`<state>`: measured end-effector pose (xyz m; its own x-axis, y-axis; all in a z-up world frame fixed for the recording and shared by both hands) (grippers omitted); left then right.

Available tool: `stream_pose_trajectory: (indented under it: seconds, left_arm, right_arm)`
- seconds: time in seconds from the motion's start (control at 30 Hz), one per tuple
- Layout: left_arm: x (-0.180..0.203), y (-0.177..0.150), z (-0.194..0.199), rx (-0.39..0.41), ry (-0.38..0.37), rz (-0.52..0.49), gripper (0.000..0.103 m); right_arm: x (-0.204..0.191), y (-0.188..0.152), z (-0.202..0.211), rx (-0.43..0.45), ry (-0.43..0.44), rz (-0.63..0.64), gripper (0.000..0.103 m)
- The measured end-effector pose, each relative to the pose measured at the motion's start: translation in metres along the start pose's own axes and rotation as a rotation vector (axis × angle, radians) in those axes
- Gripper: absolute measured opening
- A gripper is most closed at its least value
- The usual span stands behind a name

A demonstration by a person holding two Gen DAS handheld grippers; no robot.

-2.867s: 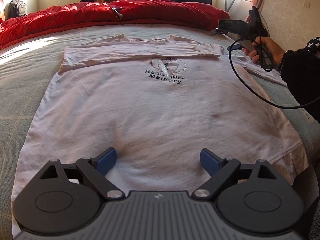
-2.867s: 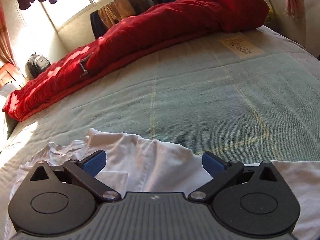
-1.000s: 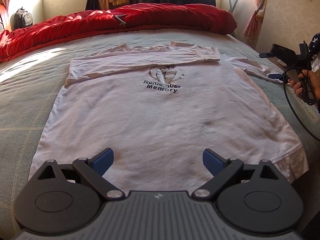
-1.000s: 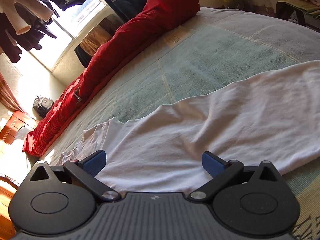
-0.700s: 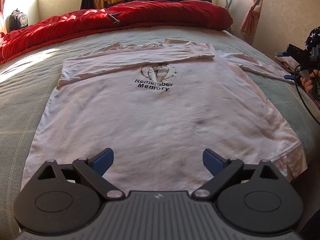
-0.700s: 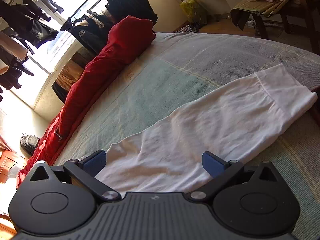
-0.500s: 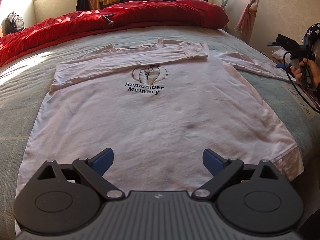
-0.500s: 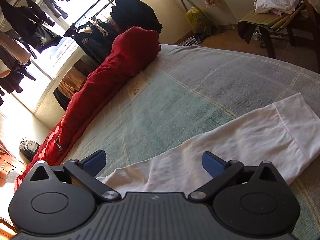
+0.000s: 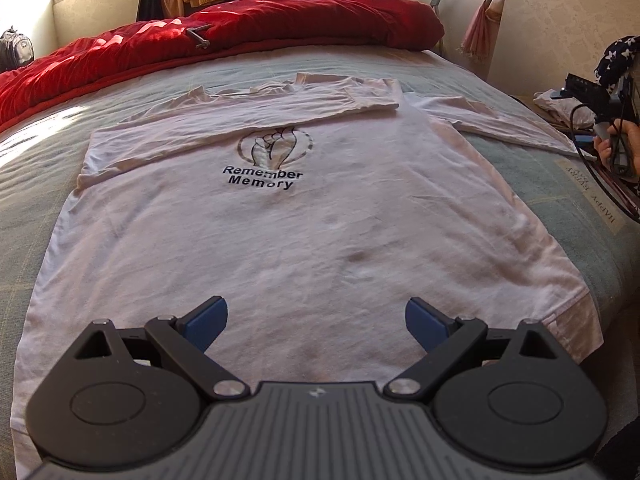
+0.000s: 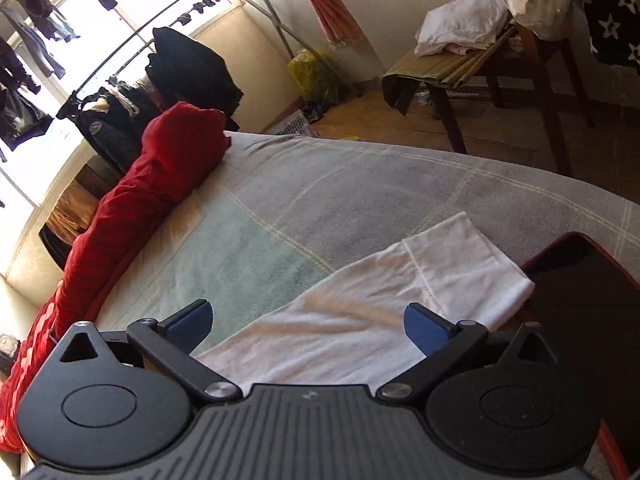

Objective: Fold clothes
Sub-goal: 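Position the open right gripper over the unfolded sleeve cuff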

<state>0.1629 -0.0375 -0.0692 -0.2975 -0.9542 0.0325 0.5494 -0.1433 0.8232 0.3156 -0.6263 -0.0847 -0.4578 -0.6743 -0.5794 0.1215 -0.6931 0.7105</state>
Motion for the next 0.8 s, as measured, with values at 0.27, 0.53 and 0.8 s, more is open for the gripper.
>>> stream_pose_trajectory:
  seconds: [0.27, 0.53, 0.8]
  left_arm:
    - [-0.002, -0.001, 0.002, -0.009, 0.027, -0.011, 0.096]
    - [-0.004, -0.002, -0.007, -0.019, 0.027, 0.0, 0.096]
    - [0.006, -0.001, -0.01, -0.019, 0.014, -0.024, 0.096]
  right_arm:
    - [-0.013, -0.009, -0.046, -0.065, 0.021, 0.059, 0.103]
    - [0.001, 0.008, -0.039, -0.011, -0.101, 0.088, 0.103]
    - [-0.036, -0.028, -0.063, -0.134, 0.043, 0.165, 0.103]
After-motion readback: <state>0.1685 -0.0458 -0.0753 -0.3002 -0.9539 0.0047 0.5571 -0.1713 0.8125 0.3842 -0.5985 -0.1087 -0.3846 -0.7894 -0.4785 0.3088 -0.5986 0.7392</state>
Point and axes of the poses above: each gripper's, at about its wrist camera, not at the fingertips, and z roughly against the way its jaws point, x to its right, y to its top, the point moved 4 cm from there along -z, roughly the way its jaws point, and after that the axes turned 13 degrees about x, right-handed, at the moved point
